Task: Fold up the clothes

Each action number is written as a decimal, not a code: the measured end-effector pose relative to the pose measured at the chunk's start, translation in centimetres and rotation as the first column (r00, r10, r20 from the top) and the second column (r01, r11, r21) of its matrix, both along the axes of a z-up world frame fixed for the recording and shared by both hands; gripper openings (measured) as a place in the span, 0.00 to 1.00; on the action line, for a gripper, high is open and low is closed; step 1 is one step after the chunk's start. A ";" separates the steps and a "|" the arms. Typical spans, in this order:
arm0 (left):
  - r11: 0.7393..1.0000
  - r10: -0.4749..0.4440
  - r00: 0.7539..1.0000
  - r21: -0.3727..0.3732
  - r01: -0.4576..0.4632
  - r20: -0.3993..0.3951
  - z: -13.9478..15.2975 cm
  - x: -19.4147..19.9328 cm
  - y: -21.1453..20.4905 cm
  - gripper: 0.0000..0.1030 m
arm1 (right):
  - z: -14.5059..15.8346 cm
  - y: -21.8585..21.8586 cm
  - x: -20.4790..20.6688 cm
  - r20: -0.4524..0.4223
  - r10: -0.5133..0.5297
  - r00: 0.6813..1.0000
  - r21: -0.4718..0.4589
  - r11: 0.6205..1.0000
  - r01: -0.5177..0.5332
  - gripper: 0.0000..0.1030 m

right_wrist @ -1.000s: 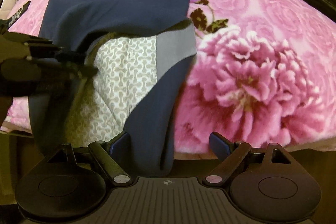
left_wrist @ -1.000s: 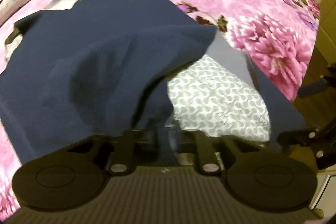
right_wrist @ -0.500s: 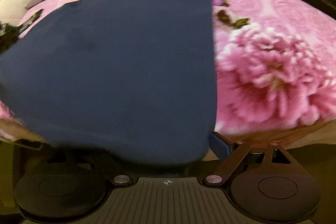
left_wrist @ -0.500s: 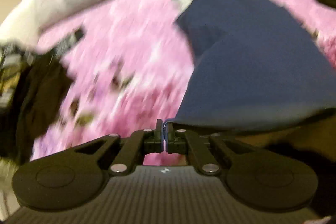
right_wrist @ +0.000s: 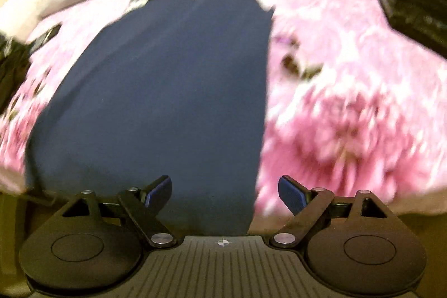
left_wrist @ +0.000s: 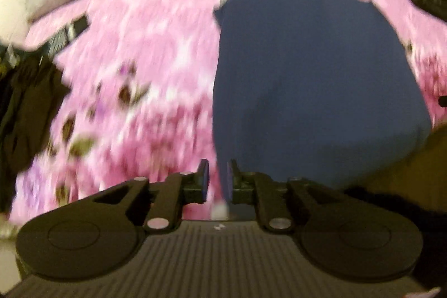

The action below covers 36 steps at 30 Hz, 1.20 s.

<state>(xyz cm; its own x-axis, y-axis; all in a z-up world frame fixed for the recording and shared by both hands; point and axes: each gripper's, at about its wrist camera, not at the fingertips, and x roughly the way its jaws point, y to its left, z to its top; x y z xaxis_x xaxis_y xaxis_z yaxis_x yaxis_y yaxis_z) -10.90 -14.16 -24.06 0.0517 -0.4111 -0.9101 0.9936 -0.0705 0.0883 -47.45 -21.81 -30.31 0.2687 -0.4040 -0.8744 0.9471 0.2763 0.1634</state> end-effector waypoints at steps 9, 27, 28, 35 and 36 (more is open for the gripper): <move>0.996 -0.027 0.975 -0.092 0.006 -0.219 -2.7 -1.8 -23.3 0.30 | -1.2 -21.7 1.5 0.084 0.052 0.995 -0.070 0.996 -0.046 0.83; 0.979 0.205 0.714 0.124 -0.165 -0.669 -14.4 -0.2 -46.7 0.24 | -7.7 -43.8 6.2 0.303 0.259 0.917 -0.049 0.965 -0.257 0.70; 0.984 0.179 0.715 0.107 -0.146 -0.675 -14.2 0.0 -46.8 0.08 | -7.7 -44.2 5.8 0.335 0.222 0.916 -0.041 0.974 -0.222 0.70; 0.999 0.017 0.718 -0.018 -0.041 -0.696 -11.4 2.9 -46.7 0.00 | -8.9 -45.7 7.0 0.295 0.201 0.934 0.024 0.976 -0.217 0.40; 0.999 -0.001 0.727 -0.032 -0.029 -0.687 -10.7 3.7 -46.4 0.00 | -9.2 -45.9 7.4 0.290 0.212 0.933 0.036 0.972 -0.232 0.40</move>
<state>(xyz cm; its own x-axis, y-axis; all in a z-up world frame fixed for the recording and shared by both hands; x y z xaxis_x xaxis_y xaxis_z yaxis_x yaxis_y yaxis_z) -7.16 -60.54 -34.80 -0.5752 -0.4501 -0.6831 0.7847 -0.0675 -0.6162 -40.04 -67.70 -39.47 0.5843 -0.2473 -0.7729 0.7750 0.4525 0.4411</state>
